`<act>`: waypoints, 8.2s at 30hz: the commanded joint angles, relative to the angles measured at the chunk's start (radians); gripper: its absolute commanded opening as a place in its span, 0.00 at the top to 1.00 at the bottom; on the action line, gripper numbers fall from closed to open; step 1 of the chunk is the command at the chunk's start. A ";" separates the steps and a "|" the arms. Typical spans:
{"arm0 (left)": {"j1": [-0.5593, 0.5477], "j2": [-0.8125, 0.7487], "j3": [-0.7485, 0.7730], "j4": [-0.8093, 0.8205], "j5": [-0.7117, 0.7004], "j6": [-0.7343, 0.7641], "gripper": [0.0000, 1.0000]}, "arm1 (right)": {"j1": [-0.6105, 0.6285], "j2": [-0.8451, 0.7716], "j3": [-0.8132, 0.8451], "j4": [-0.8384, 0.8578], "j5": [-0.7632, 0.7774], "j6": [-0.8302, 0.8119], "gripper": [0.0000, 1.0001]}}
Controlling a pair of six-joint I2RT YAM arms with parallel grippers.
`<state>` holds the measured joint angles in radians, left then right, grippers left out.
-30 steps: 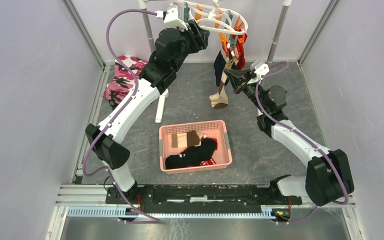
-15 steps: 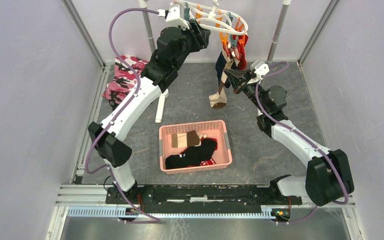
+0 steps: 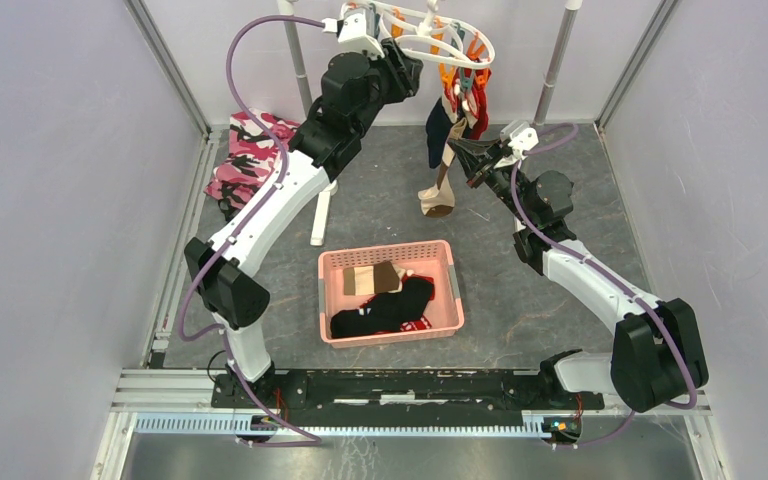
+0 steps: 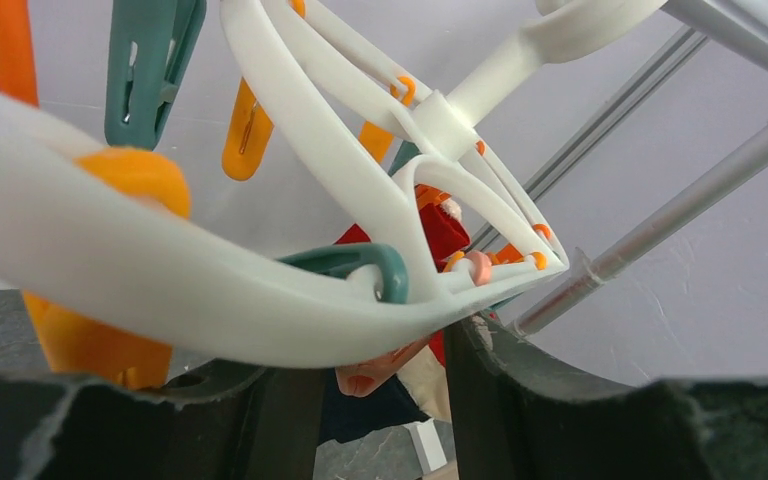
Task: Clip the socks to the hanger
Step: Clamp the sock onto the hanger, then pick up the sock from the bin.
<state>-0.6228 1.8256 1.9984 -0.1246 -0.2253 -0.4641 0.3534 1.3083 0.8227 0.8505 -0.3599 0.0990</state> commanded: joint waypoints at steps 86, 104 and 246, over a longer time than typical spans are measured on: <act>0.005 -0.043 0.038 0.012 0.031 -0.022 0.91 | 0.100 0.259 0.474 -0.180 -0.007 -0.377 1.00; 0.005 -0.045 0.031 0.012 0.040 -0.025 0.91 | 0.099 0.270 0.503 -0.176 -0.010 -0.374 1.00; 0.008 -1.125 -1.758 0.583 0.186 -0.008 0.06 | 0.450 -0.070 -0.228 -0.396 0.216 -0.166 1.00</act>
<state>-0.6182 0.6827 0.2527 0.3569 -0.1047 -0.4408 0.8547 1.3243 0.6289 0.3950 -0.0982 -0.0254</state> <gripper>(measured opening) 0.938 0.013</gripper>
